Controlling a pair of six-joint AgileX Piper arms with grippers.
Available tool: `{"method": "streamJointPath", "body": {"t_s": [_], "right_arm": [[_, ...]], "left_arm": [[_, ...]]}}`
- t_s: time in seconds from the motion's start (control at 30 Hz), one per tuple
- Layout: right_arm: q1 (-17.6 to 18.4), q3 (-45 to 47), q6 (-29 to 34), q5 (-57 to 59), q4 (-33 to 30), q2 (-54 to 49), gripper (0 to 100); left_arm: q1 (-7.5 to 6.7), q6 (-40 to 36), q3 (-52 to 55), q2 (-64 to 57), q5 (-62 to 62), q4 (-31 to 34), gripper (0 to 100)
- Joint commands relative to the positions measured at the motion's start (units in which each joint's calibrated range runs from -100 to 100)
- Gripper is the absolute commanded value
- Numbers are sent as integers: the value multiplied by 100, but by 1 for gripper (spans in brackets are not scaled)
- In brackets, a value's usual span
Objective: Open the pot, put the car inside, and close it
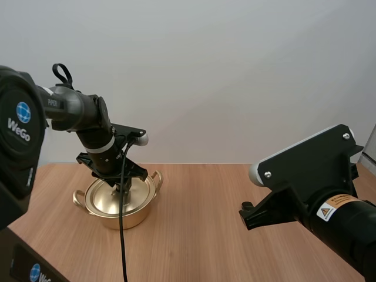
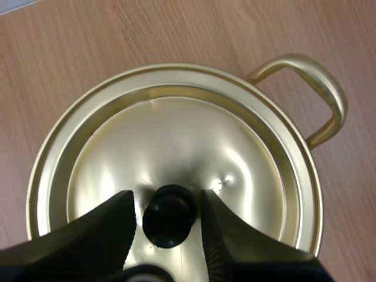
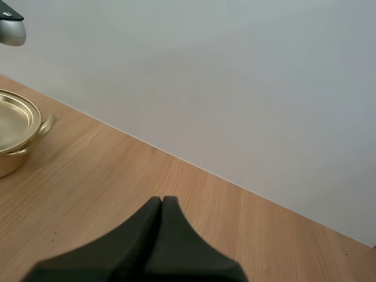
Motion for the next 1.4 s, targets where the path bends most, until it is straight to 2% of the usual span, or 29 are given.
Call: {"method": "streamJointPath", "body": {"t_s": [0.0,0.07,0.13,0.2,0.23,0.43,0.57,0.7,0.87,1.0,1.2,1.37], "right_arm": [[-5,6,-1,7,1,-5,0],[-5,6,-1,7,1,-5,0],[-5,6,-1,7,1,-5,0],[-5,6,-1,7,1,-5,0],[-5,6,-1,7,1,-5,0],[9,6,-1,7,1,-5,0],[25,6,-1,7,1,-5,0],[24,6,-1,-50,1,-5,0],[24,190,9,-501,1,6,0],[24,295,9,-766,1,6,0],[31,295,9,-806,-70,18,0],[-5,295,275,-1237,-137,18,0]], "left_arm": [[2,-1,5,3,-7,-11,58],[2,-1,5,3,-7,-11,53],[2,-1,5,3,-7,-11,35],[2,-1,5,3,-7,-11,3],[2,11,5,3,-7,-11,0],[2,70,-30,-110,-142,0,0],[2,-21,-414,-546,-142,-53,0],[2,-40,-774,-1312,-641,-607,0],[2,-40,-792,-2618,-2266,-1443,0],[2,-40,-792,-3655,-2796,-1532,0],[8,-250,-792,-4749,-2757,-1547,0],[90,-286,-792,-5391,-2895,-1555,0]]}}
